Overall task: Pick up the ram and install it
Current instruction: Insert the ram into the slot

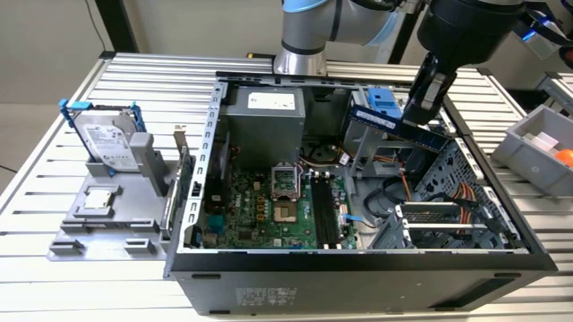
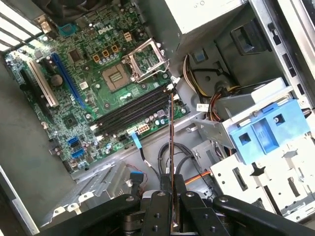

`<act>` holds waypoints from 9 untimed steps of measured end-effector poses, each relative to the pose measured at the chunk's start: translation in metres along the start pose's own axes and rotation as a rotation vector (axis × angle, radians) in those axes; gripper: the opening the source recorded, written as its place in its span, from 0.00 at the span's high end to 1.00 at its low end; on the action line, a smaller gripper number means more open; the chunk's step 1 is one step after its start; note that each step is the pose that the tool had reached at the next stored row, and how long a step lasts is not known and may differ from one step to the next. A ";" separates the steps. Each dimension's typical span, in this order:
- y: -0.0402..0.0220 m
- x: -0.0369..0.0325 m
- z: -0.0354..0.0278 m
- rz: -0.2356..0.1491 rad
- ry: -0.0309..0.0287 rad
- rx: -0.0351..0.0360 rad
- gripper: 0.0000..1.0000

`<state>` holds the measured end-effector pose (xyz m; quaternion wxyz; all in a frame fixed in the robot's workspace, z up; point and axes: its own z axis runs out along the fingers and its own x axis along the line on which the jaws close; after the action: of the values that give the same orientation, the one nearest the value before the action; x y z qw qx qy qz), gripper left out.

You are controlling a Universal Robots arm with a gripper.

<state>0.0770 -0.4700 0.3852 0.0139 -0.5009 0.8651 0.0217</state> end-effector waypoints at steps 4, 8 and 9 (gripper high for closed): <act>0.0000 0.0000 0.0001 0.020 -0.0006 0.0008 1.00; 0.0000 0.0000 0.0000 0.040 -0.0010 0.0018 1.00; 0.0000 0.0000 0.0001 0.045 -0.0011 0.0020 1.00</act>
<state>0.0770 -0.4699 0.3852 0.0144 -0.4813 0.8762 0.0215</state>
